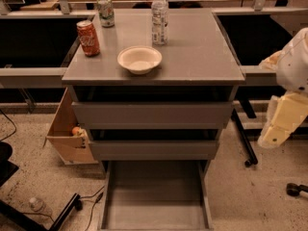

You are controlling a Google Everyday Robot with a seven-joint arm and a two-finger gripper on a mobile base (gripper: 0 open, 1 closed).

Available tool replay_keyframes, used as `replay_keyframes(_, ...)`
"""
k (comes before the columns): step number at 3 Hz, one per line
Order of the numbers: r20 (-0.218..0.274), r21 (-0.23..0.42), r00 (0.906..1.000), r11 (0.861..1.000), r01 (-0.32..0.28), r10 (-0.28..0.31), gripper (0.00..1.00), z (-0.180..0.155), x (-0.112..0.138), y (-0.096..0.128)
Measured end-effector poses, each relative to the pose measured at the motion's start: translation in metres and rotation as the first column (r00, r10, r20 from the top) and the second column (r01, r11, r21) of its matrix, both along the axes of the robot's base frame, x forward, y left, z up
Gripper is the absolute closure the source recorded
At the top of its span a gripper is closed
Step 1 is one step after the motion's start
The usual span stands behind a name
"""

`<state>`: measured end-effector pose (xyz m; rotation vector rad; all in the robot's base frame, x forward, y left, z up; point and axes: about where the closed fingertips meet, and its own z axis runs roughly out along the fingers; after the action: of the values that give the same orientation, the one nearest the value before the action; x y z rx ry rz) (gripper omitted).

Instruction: Close bottom drawer

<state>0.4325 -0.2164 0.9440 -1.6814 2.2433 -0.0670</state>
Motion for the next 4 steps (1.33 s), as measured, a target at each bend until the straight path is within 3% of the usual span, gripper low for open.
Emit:
replay_keyframes(1, 0.048, -0.01, 0.9987, 1.0, 0.016, -0.015, 0.0, -0.031, -0.02, 0.001)
replay_keyframes(2, 0.076, -0.067, 0.9961, 0.996, 0.05, -0.045, 0.0, -0.086, -0.03, -0.005)
replay_keyframes(3, 0.058, -0.135, 0.9956, 0.987, 0.081, -0.074, 0.0, -0.176, -0.025, -0.02)
replay_keyframes(4, 0.064, -0.18, 0.9905, 0.975, 0.131, -0.122, 0.0, -0.244, -0.004, -0.043)
